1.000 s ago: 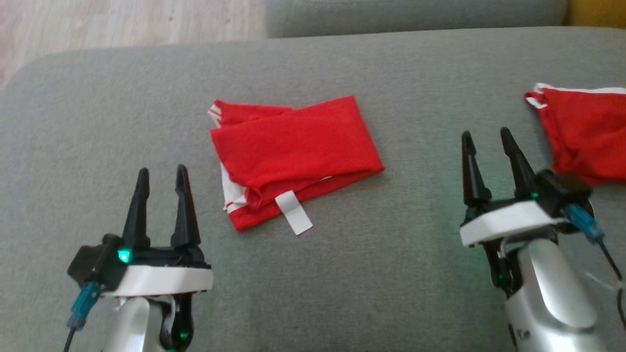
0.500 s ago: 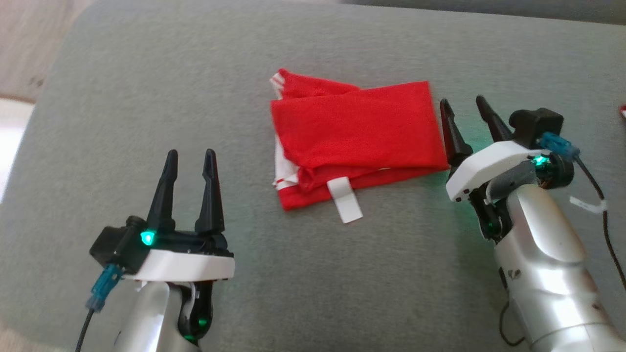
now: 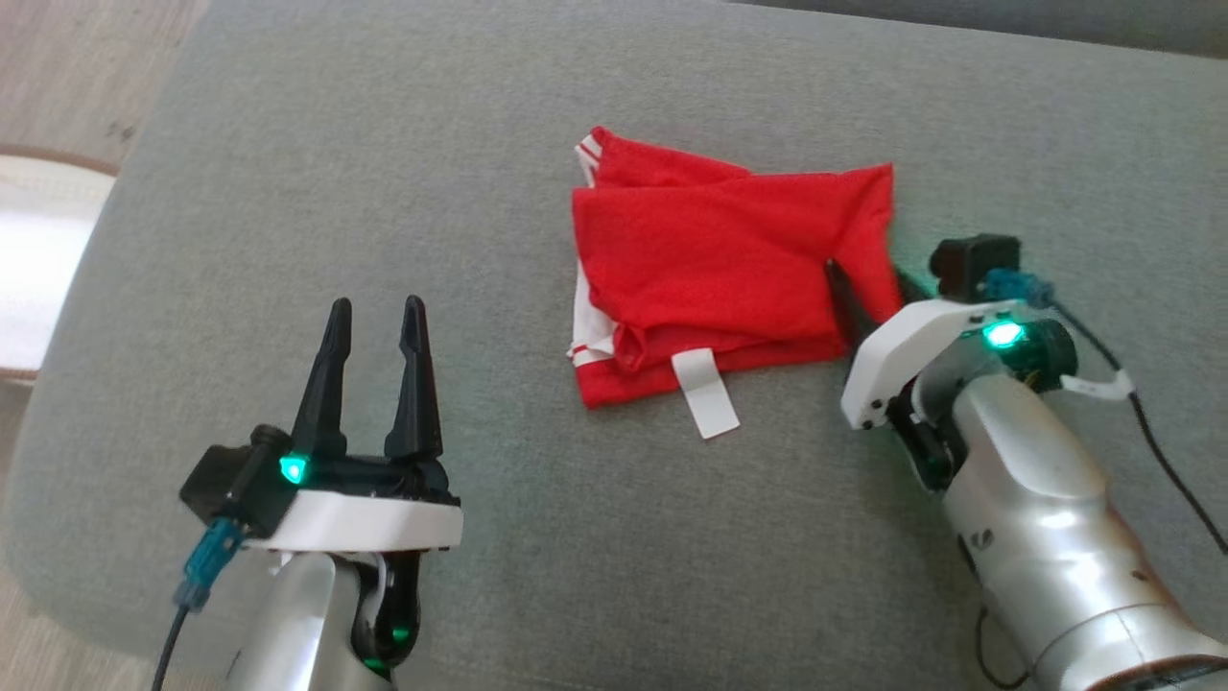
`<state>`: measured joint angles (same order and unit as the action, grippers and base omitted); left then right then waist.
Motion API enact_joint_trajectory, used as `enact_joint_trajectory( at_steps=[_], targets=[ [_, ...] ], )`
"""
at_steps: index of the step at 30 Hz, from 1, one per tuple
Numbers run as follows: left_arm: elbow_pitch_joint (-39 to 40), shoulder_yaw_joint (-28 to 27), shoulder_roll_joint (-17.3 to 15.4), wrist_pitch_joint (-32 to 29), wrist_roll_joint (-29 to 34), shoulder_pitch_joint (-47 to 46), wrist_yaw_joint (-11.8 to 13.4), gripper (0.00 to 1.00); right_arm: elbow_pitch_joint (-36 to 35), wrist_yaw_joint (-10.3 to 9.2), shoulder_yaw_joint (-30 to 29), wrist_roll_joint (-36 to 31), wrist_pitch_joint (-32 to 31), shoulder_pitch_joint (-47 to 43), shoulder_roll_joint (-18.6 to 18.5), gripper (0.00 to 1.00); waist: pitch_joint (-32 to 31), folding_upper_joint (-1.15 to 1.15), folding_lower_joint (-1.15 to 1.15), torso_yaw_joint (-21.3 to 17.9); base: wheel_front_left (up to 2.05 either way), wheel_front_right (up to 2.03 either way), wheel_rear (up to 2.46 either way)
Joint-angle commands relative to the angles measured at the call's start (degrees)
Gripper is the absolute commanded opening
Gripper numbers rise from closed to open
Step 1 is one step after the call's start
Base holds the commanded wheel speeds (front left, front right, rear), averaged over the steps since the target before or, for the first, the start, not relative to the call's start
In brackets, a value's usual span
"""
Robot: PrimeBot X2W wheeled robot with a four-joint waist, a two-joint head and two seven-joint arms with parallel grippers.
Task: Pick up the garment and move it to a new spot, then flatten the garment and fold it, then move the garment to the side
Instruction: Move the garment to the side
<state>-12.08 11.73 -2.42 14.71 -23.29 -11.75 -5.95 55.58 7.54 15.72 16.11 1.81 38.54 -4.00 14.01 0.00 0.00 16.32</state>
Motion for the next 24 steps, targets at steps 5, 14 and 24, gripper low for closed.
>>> enact_joint_trajectory(
  at_steps=[5, 14, 24],
  targets=[
    [2.0, -2.3, -0.5, 0.3, 0.3, -1.6, 0.2, 1.0, -1.4, -0.05, 3.0, -2.8, 6.0, 3.1, 1.1, 0.0, -1.1, 0.0, 0.0, -4.0, 0.0, 0.0, 0.0],
    [3.6, -3.3, -0.5, 0.3, 1.9, -2.3, -0.3, 1.0, -5.0, -0.05, 2.7, -10.5, 10.8, 4.6, -0.7, 0.0, -2.4, 0.0, 0.0, -13.6, 0.0, 0.0, 0.0],
    [4.7, -2.3, -0.5, 0.3, 3.1, -4.4, -0.8, 1.0, -14.4, -0.05, 4.4, -10.4, 7.1, 3.6, -11.8, 0.0, -0.7, 0.0, 0.0, -22.7, 0.0, 0.0, 0.0]
  ],
)
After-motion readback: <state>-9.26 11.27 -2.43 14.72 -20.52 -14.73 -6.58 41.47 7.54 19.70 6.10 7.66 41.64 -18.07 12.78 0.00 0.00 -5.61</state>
